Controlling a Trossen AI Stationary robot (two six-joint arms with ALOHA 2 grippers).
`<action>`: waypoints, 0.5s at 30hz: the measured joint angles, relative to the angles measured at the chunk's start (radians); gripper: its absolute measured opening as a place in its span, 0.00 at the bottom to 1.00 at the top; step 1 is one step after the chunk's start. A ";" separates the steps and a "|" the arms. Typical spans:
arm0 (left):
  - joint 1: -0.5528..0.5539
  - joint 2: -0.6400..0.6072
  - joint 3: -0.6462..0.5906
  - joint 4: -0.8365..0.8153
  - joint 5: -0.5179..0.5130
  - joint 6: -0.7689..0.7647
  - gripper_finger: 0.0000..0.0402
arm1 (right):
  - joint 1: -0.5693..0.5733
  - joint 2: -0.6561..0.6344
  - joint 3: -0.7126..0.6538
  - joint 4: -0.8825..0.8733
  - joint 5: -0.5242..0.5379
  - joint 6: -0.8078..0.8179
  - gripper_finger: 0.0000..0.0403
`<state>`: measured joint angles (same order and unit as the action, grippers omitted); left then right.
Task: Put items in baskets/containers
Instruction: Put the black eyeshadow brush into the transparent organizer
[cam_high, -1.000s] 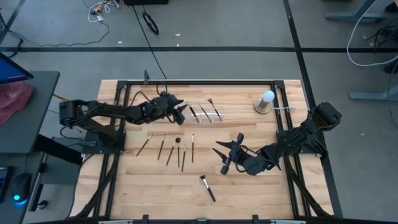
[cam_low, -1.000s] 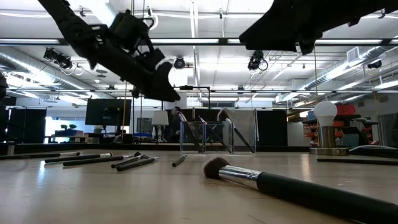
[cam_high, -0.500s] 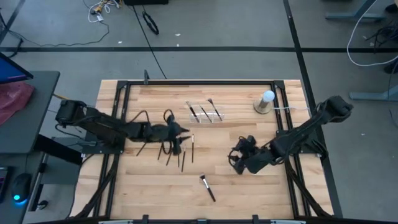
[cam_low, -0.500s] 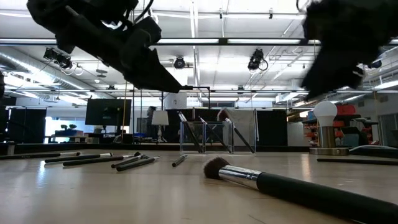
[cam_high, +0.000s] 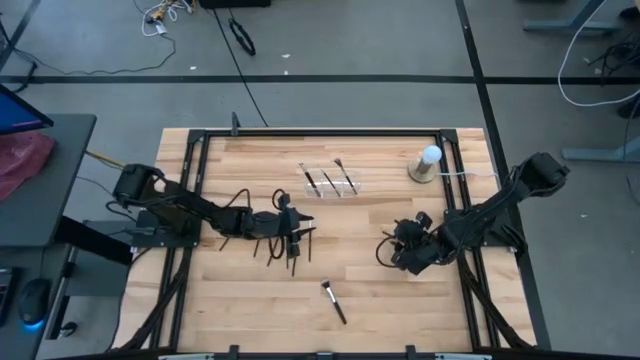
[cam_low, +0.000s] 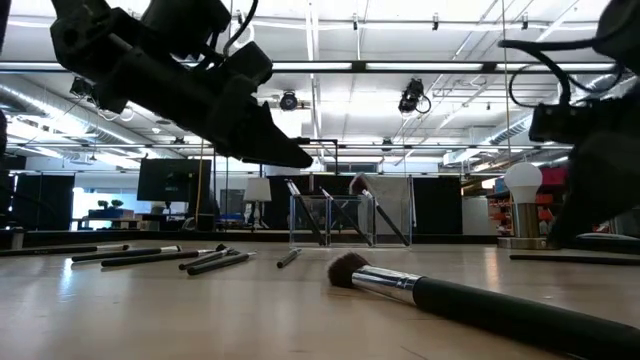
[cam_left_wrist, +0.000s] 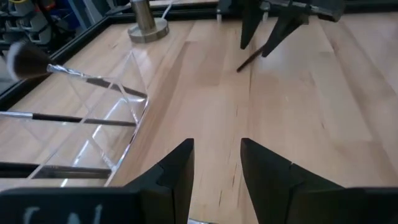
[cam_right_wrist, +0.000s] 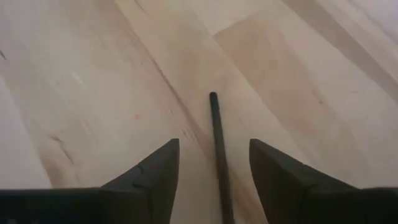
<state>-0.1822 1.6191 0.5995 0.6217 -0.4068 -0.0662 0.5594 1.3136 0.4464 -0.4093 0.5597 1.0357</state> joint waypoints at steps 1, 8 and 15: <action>0.000 0.003 0.000 0.002 0.000 0.000 0.34 | 0.000 0.000 -0.024 0.042 0.001 -0.024 0.47; 0.000 0.005 0.000 0.012 0.003 0.000 0.34 | 0.002 -0.005 -0.161 0.243 0.001 -0.093 0.33; 0.000 0.005 0.000 0.016 0.003 0.000 0.34 | 0.002 -0.007 -0.198 0.254 0.021 -0.116 0.06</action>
<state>-0.1822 1.6241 0.5999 0.6373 -0.4034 -0.0659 0.5613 1.3067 0.2481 -0.1557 0.5808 0.9200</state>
